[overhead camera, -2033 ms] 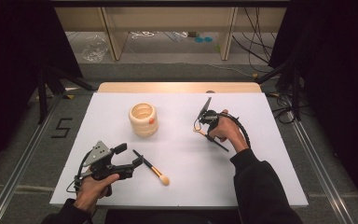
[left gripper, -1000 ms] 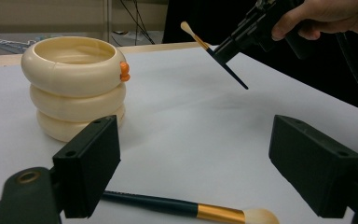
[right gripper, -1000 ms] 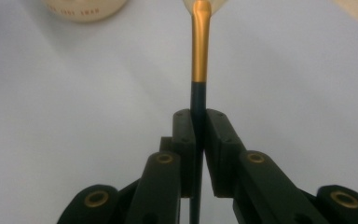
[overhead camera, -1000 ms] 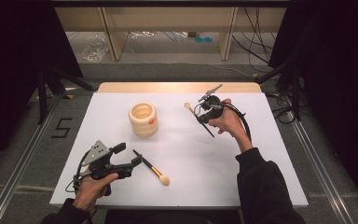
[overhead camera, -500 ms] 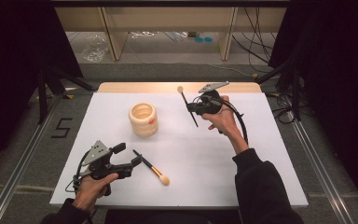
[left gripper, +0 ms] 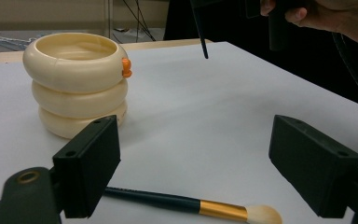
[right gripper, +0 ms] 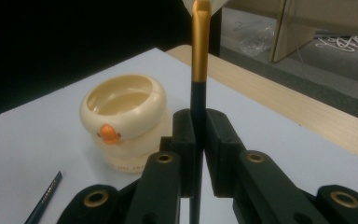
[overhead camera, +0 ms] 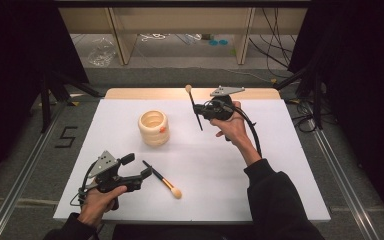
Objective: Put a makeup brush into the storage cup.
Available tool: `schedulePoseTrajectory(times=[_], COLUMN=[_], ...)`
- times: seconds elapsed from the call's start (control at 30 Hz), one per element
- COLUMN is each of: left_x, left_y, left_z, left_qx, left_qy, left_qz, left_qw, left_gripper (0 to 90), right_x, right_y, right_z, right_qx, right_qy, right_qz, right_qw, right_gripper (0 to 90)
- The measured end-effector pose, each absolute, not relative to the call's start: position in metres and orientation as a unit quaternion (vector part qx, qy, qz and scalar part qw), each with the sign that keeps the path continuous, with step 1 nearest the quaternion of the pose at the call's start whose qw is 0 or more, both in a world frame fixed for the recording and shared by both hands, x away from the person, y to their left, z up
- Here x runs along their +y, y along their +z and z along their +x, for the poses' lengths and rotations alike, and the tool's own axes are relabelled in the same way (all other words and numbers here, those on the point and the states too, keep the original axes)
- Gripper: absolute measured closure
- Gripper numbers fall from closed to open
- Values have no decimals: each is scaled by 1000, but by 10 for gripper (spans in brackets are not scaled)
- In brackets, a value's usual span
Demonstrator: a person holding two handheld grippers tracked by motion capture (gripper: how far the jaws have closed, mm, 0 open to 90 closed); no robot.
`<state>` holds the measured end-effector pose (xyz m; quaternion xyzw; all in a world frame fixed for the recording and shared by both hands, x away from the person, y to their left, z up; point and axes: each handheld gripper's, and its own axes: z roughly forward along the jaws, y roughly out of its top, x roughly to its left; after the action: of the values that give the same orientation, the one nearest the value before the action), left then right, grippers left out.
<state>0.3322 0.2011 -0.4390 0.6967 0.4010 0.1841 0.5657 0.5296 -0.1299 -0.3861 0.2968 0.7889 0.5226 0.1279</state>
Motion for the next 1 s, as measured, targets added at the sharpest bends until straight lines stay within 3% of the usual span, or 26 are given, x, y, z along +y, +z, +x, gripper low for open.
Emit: schedulePoseTrajectory(times=[1.0], left_x=[201], left_y=[-440], left_z=[334], left_qx=[401], left_qy=[186], left_qz=[696], left_qw=[566], left_gripper=[162], right_x=[-88], right_y=[-379], right_z=[532], right_qx=[744], right_qy=[595], right_qz=[288], right_qw=[103], right_gripper=[831])
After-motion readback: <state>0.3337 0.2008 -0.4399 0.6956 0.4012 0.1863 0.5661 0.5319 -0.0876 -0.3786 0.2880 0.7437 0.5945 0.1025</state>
